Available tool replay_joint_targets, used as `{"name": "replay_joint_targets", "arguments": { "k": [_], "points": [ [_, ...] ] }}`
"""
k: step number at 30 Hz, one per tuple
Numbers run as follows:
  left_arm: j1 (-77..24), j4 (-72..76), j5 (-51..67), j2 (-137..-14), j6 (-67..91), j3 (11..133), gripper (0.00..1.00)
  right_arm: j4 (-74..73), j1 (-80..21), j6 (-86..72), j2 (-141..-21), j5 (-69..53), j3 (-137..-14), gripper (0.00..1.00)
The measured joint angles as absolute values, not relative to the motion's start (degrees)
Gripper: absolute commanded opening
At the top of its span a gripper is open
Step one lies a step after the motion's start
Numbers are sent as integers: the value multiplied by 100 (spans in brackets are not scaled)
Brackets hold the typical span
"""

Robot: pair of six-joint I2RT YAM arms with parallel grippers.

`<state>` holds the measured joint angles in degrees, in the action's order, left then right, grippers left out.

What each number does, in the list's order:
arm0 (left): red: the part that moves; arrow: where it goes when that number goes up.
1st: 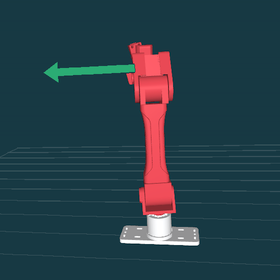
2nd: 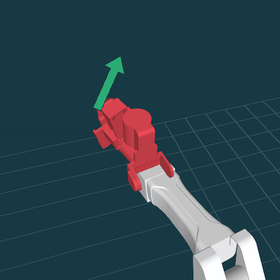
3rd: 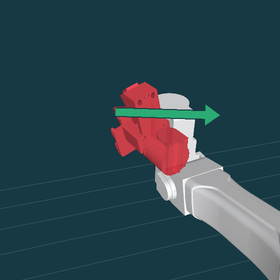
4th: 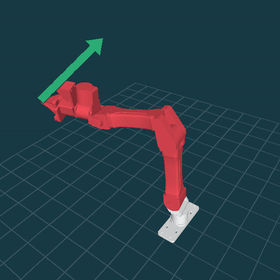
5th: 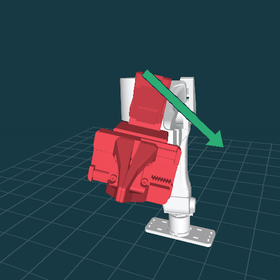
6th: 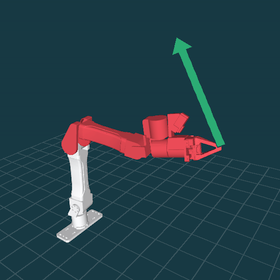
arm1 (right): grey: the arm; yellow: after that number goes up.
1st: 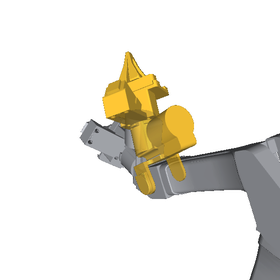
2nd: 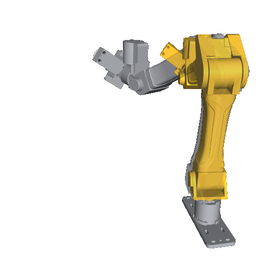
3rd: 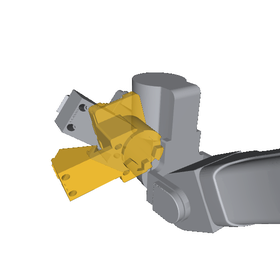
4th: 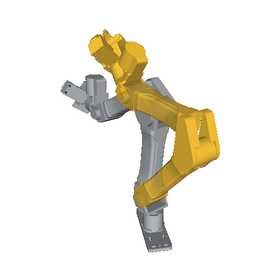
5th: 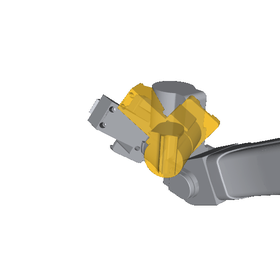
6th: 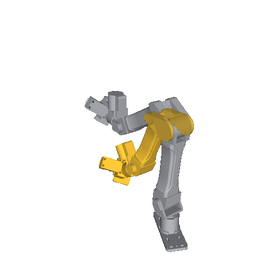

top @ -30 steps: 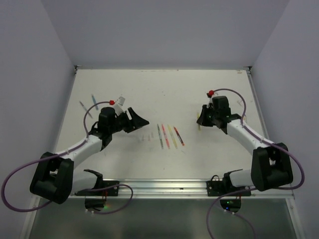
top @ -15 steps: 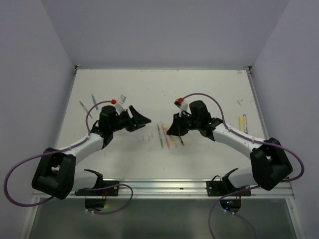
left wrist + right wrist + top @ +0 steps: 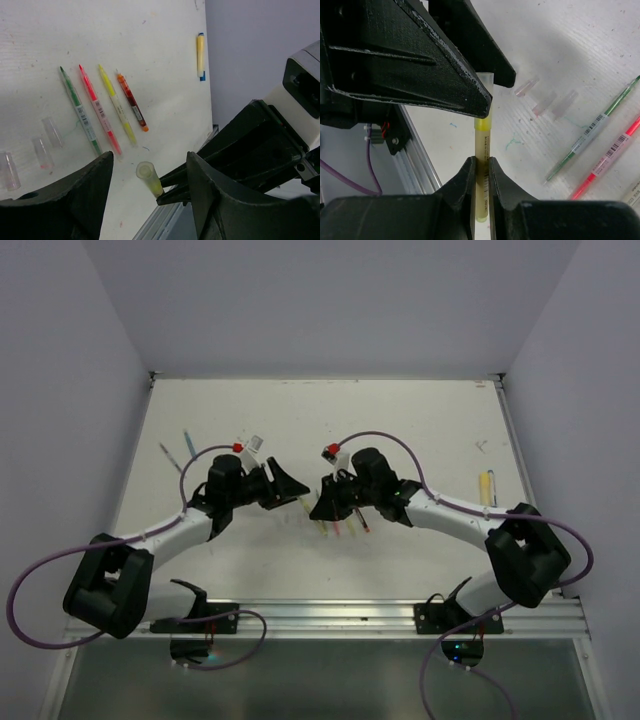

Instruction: Open the pen caps

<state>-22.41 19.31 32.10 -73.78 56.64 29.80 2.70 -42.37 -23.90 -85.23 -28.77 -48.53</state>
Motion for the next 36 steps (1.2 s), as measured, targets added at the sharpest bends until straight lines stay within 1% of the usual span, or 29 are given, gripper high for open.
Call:
{"name": "replay_joint_targets", "arguments": {
  "k": [4, 5, 7, 8, 9, 10, 15, 17, 18, 19, 20, 23, 24, 25, 26, 28, 33, 35, 36],
  "points": [
    [-2255, 1831, 3127, -7332, 5647, 2980, 54, 346, -4246, -2469, -8571, -2794, -4895, 0],
    [-2255, 1815, 3114, -7314, 5645, 2980, 50, 370, -4246, -2488, -8595, -2792, -4904, 0],
    [-2255, 1806, 3096, -7301, 5645, 2980, 48, 399, -4248, -2510, -8630, -2792, -4908, 0],
    [-2255, 1806, 3092, -7301, 5645, 2980, 42, 399, -4257, -2526, -8643, -2790, -4912, 0],
    [-2255, 1804, 3083, -7301, 5642, 2980, 40, 410, -4270, -2545, -8667, -2781, -4928, 0],
    [-2255, 1804, 3083, -7301, 5647, 2980, 36, 421, -4283, -2550, -8676, -2781, -4936, 0],
    [-2255, 1798, 3076, -7301, 5638, 2980, 29, 471, -4322, -2596, -8694, -2775, -4976, 0],
    [-2255, 1791, 3074, -7301, 5640, 2980, 23, 510, -4322, -2626, -8696, -2775, -4989, 0],
    [-2255, 1791, 3072, -7301, 5640, 2980, 19, 534, -4322, -2648, -8696, -2777, -4995, 0],
    [-2255, 1793, 3074, -7301, 5645, 2980, 6, 539, -4322, -2668, -8700, -2777, -5006, 0],
    [-2255, 1826, 3096, -7301, 5675, 2980, 0, 543, -4322, -2683, -8707, -2777, -5009, 0],
    [-2263, 1831, 3111, -7301, 5649, 2989, 0, 576, -4340, -2722, -8785, -2781, -5013, 0],
    [-2263, 1820, 3105, -7301, 5647, 2989, 0, 591, -4342, -2740, -8801, -2783, -5013, 3],
    [-2263, 1820, 3098, -7299, 5647, 2989, 0, 604, -4346, -2746, -8803, -2781, -5013, 14],
    [-2263, 1817, 3087, -7295, 5649, 2989, 0, 609, -4346, -2746, -8803, -2781, -5013, 19],
    [-2263, 1804, 3055, -7255, 5651, 2987, 0, 642, -4346, -2762, -8814, -2781, -5013, 23],
    [-2263, 1793, 2932, -7118, 5745, 2974, 0, 821, -4364, -2832, -8899, -2788, -5035, 24],
    [-2263, 1791, 2904, -7100, 5802, 2974, 0, 864, -4397, -2842, -8958, -2786, -5070, 18],
    [-2263, 1787, 2888, -7094, 5802, 2974, 0, 875, -4412, -2849, -8986, -2783, -5085, 10]
  ]
}}
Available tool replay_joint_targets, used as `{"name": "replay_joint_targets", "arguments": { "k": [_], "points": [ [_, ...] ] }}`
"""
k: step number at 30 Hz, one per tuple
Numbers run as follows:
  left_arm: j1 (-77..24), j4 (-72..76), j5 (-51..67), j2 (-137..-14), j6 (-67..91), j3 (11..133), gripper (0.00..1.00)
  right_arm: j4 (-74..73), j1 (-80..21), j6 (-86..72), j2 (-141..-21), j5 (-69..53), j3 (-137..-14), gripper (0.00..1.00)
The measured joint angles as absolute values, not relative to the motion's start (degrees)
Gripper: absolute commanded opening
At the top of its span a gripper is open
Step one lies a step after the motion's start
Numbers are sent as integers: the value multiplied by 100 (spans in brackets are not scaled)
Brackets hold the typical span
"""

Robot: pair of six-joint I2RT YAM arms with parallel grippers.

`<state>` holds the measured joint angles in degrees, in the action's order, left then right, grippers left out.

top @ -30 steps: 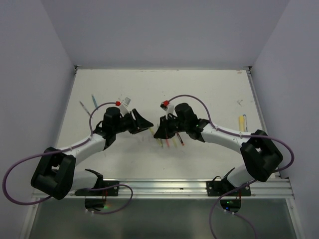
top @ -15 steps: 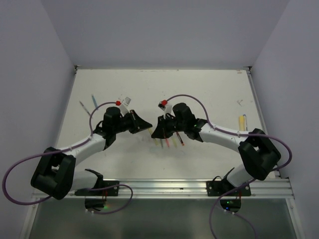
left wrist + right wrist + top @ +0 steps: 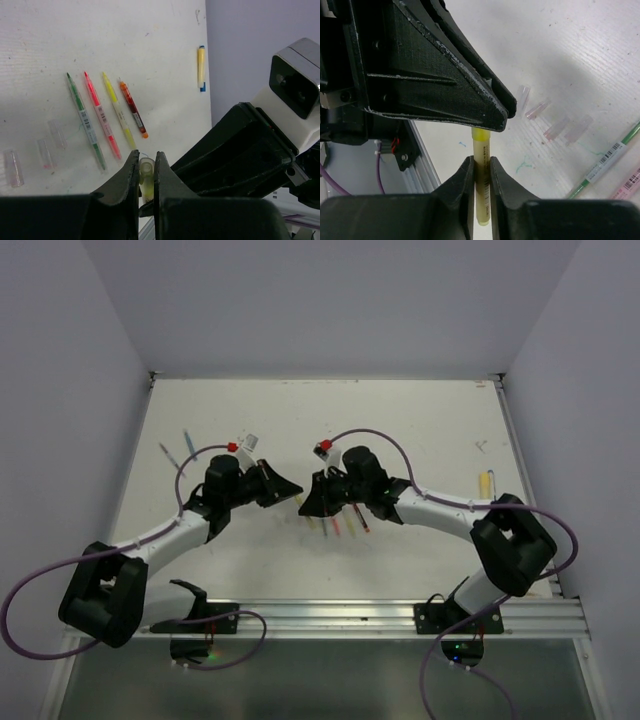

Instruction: Open the pen caps

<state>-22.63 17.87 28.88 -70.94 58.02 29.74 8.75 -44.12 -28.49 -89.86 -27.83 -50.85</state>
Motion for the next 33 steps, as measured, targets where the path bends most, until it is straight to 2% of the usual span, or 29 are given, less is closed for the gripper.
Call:
{"name": "replay_joint_targets", "arguments": {
  "k": [1, 7, 15, 19, 28, 33],
  "points": [
    [-2263, 1761, 2862, -7089, 5811, 2971, 0, 893, -4427, -2847, -9008, -2779, -5092, 0],
    [-2255, 1286, 2615, -7074, 5837, 3046, 0, 617, -4727, -2681, -9063, -2106, -5218, 0],
    [-1988, 755, 2576, -7214, 6285, 3157, 0, -285, -6058, -2185, -9146, 1133, -5758, 0],
    [-1874, 720, 2764, -7360, 6530, 3242, 0, -412, -6392, -1999, -9174, 2078, -5857, 0],
    [-1490, 998, 3402, -7382, 7100, 3146, 0, -390, -6687, -1636, -9174, 2840, -5981, 0],
    [-1376, 1022, 3540, -7306, 7048, 3111, 0, -259, -6689, -1557, -9144, 2718, -5951, 0]
  ]
}}
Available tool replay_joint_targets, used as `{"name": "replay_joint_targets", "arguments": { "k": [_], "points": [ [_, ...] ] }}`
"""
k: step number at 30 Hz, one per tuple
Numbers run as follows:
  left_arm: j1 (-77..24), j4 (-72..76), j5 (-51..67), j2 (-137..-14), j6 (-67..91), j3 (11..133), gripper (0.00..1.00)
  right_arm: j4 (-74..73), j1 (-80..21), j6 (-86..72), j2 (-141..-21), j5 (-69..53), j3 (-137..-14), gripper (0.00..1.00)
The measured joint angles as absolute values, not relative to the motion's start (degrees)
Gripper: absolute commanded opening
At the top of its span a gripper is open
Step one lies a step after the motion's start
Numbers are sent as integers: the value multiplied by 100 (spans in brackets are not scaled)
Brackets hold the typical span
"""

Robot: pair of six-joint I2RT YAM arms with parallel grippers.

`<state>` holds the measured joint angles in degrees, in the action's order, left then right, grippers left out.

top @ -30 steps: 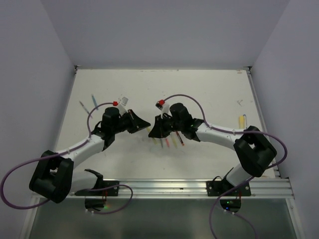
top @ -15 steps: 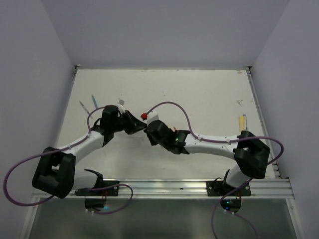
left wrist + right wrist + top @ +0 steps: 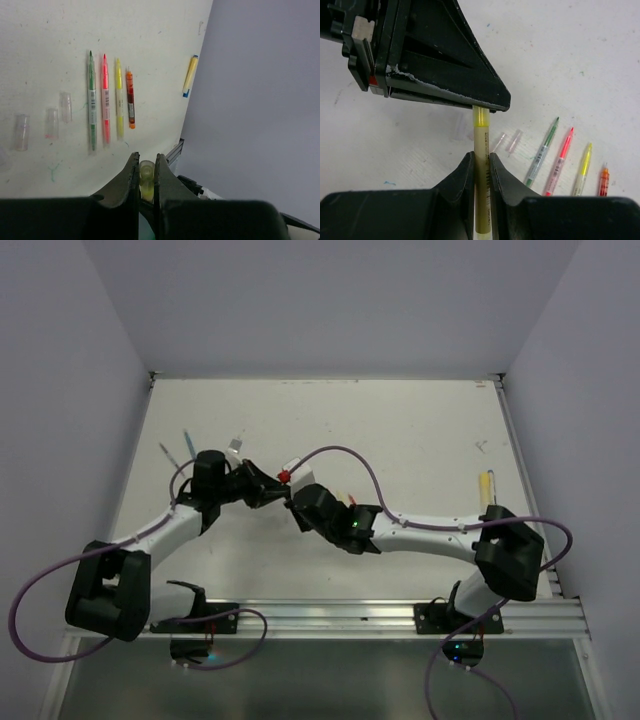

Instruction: Open the pen caps

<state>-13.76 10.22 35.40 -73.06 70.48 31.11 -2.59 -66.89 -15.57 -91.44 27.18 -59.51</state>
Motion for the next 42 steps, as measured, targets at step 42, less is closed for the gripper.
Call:
{"name": "replay_joint_targets", "arguments": {
  "k": [42],
  "points": [
    [-1369, -209, 2062, -6302, 4598, 1905, 0, -1885, -3518, -1861, -8276, 770, -4713, 0]
  ]
}}
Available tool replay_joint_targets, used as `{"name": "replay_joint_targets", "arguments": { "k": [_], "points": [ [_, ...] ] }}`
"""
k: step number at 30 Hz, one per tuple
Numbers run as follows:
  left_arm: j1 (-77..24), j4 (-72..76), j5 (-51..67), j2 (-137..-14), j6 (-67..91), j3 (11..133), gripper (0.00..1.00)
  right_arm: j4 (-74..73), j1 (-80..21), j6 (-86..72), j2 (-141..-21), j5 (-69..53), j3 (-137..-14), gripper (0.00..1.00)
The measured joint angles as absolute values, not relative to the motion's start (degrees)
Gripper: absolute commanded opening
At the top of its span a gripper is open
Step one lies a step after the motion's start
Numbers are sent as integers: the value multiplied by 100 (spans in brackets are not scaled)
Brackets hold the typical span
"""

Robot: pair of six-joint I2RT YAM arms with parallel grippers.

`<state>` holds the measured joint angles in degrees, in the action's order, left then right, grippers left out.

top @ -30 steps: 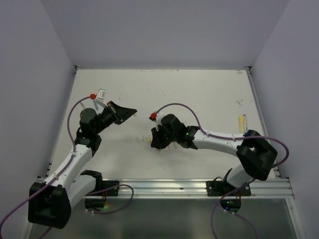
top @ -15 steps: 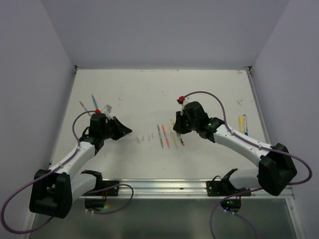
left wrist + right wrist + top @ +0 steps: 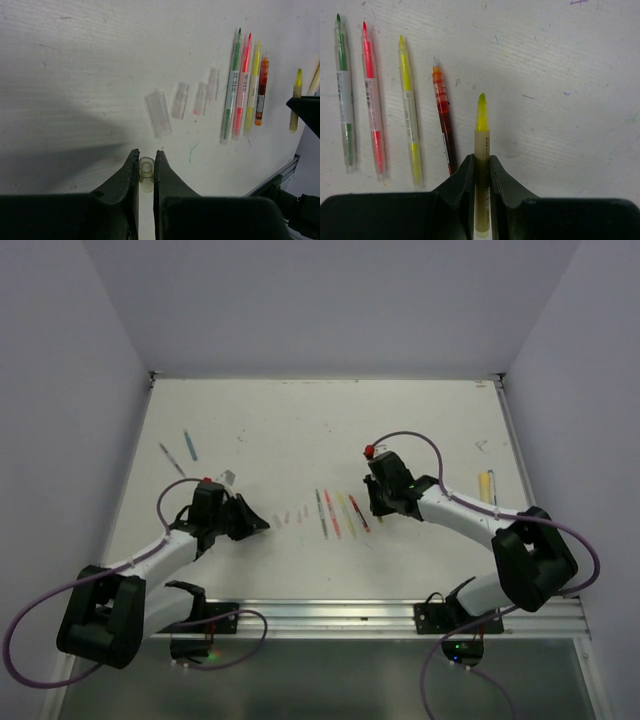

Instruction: Open the pen caps

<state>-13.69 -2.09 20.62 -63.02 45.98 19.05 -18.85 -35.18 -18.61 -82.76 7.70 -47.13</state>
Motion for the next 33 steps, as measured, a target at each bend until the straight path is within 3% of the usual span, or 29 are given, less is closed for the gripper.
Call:
{"name": "replay_joint_targets", "arguments": {
  "k": [3, 5, 9, 16, 33],
  "points": [
    [-1426, -60, 2062, -6578, 4617, 1883, 0, -1863, -3518, -1828, -8368, 799, -4696, 0],
    [-1435, 19, 2056, -6709, 4635, 1883, 7, -1835, -3518, -1813, -8429, 797, -4694, 0],
    [-1435, 209, 2049, -6912, 4648, 1883, 10, -1811, -3509, -1796, -8562, 775, -4694, 0],
    [-1435, 403, 2008, -7078, 4700, 1883, 24, -1778, -3492, -1793, -8910, 574, -4698, 0],
    [-1439, 475, 1868, -6984, 4799, 1916, 40, -1590, -3492, -1804, -9037, 329, -4711, 30]
  ]
}}
